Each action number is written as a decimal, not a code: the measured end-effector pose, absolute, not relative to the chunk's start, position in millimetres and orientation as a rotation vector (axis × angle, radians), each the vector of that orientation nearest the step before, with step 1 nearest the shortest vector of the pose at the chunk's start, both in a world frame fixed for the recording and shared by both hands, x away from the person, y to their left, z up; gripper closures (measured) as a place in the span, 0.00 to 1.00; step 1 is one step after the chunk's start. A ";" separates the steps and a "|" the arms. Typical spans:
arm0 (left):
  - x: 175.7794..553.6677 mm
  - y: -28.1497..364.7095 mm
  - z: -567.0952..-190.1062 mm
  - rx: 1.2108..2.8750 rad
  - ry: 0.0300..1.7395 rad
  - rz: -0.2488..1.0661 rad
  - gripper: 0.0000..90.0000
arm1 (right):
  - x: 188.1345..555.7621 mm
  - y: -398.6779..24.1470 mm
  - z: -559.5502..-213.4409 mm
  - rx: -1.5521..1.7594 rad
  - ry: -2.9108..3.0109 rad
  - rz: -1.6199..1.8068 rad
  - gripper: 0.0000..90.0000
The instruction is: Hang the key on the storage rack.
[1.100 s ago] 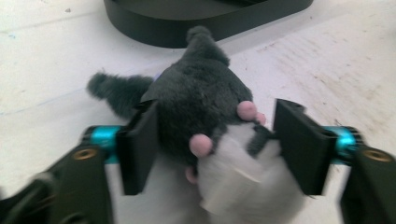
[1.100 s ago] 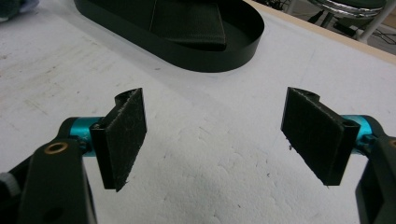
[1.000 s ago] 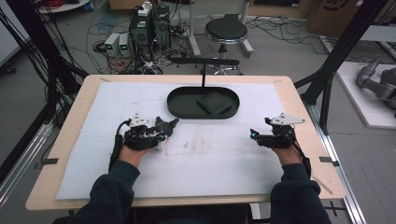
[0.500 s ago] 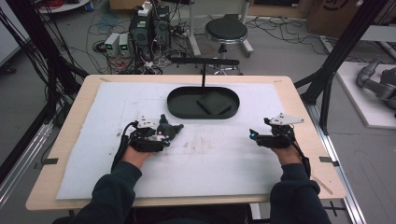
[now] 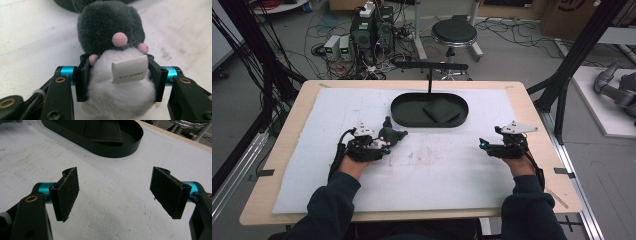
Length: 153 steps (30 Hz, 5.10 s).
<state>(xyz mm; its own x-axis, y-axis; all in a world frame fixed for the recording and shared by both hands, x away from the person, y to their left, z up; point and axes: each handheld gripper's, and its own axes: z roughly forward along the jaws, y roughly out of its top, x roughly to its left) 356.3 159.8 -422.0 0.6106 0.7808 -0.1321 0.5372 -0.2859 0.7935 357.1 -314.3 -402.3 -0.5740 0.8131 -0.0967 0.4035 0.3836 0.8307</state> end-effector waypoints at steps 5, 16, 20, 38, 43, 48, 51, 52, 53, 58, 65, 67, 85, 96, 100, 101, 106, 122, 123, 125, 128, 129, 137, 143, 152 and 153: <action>361.1 172.8 -398.8 1.961 1.003 0.292 0.51 | 357.2 -314.7 -402.0 1.043 2.145 1.094 0.26; 379.6 199.6 -334.1 1.873 0.812 0.364 0.51 | 357.6 -315.1 -401.5 1.044 2.142 1.107 0.26; 384.2 204.7 -325.7 1.847 0.769 0.438 0.51 | 357.5 -316.0 -401.0 1.049 2.136 1.115 0.26; 436.2 173.9 -301.3 1.844 0.673 0.608 0.51 | 359.9 -315.9 -401.6 1.060 2.131 1.136 0.26; 453.1 164.0 -303.8 1.821 0.695 0.609 0.51 | 359.1 -315.6 -401.5 1.060 2.132 1.135 0.26; 468.9 157.9 -314.6 1.818 0.761 0.612 0.51 | 358.5 -315.9 -401.3 1.062 2.131 1.140 0.26; 473.1 156.6 -323.5 1.817 0.790 0.600 0.51 | 358.2 -316.5 -401.3 1.065 2.131 1.139 0.26; 473.2 156.0 -326.6 1.817 0.791 0.593 0.51 | 358.2 -316.9 -401.4 1.062 2.131 1.138 0.26; 473.2 155.7 -329.4 1.820 0.796 0.589 0.51 | 358.3 -317.3 -401.5 1.059 2.130 1.140 0.26; 471.7 156.5 -336.8 1.813 0.811 0.587 0.51 | 357.5 -317.3 -401.9 1.065 2.130 1.139 0.26; 465.1 156.2 -337.0 1.810 0.787 0.597 0.51 | 357.6 -316.3 -402.0 1.062 2.134 1.136 0.27; 464.8 155.2 -336.6 1.806 0.783 0.599 0.51 | 357.6 -315.8 -402.0 1.055 2.132 1.137 0.27; 462.7 145.3 -341.2 1.844 0.776 0.595 0.51 | 358.0 -317.6 -401.7 1.058 2.134 1.139 0.27; 462.5 140.1 -343.8 1.863 0.767 0.589 0.51 | 357.2 -317.6 -401.3 1.063 2.131 1.145 0.27; 462.3 141.0 -344.5 1.860 0.776 0.588 0.51 | 357.4 -317.6 -401.3 1.061 2.132 1.145 0.27; 462.3 141.4 -345.2 1.860 0.778 0.587 0.51 | 357.4 -317.5 -401.3 1.064 2.131 1.146 0.27; 462.4 142.6 -351.3 1.862 0.792 0.579 0.51 | 357.6 -317.3 -401.6 1.054 2.132 1.143 0.27; 478.4 148.5 -372.2 1.837 0.988 0.576 0.50 | 358.4 -318.0 -401.9 1.057 2.136 1.145 0.27; 478.7 147.5 -373.2 1.842 0.991 0.578 0.50 | 358.3 -318.1 -401.8 1.059 2.134 1.146 0.27; 479.5 146.0 -375.4 1.864 1.003 0.582 0.49 | 357.9 -318.3 -401.7 1.064 2.134 1.147 0.27; 481.5 144.3 -380.2 1.886 1.040 0.578 0.47 | 357.2 -319.3 -401.4 1.065 2.128 1.146 0.27; 481.8 143.6 -381.3 1.888 1.051 0.578 0.46 | 357.0 -319.5 -401.2 1.062 2.128 1.145 0.27; 482.5 136.6 -388.6 1.933 1.070 0.584 0.42 | 354.7 -319.6 -400.4 1.060 2.126 1.147 0.27; 481.6 139.1 -399.5 1.974 1.145 0.559 0.29 | 354.3 -320.4 -400.2 1.056 2.127 1.151 0.27; 450.3 161.7 -383.6 1.804 1.052 0.569 0.31 | 354.6 -320.1 -400.9 1.048 2.138 1.155 0.27; 444.5 165.1 -381.1 1.783 1.029 0.574 0.31 | 354.4 -319.8 -401.0 1.049 2.139 1.155 0.27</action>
<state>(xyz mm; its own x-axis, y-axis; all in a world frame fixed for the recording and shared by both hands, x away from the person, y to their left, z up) 444.5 165.1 -381.1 0.5330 0.8438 -0.0617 0.3903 -0.1806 0.9028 354.4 -319.8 -401.0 -0.5850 0.8090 -0.0578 0.3952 0.3466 0.8507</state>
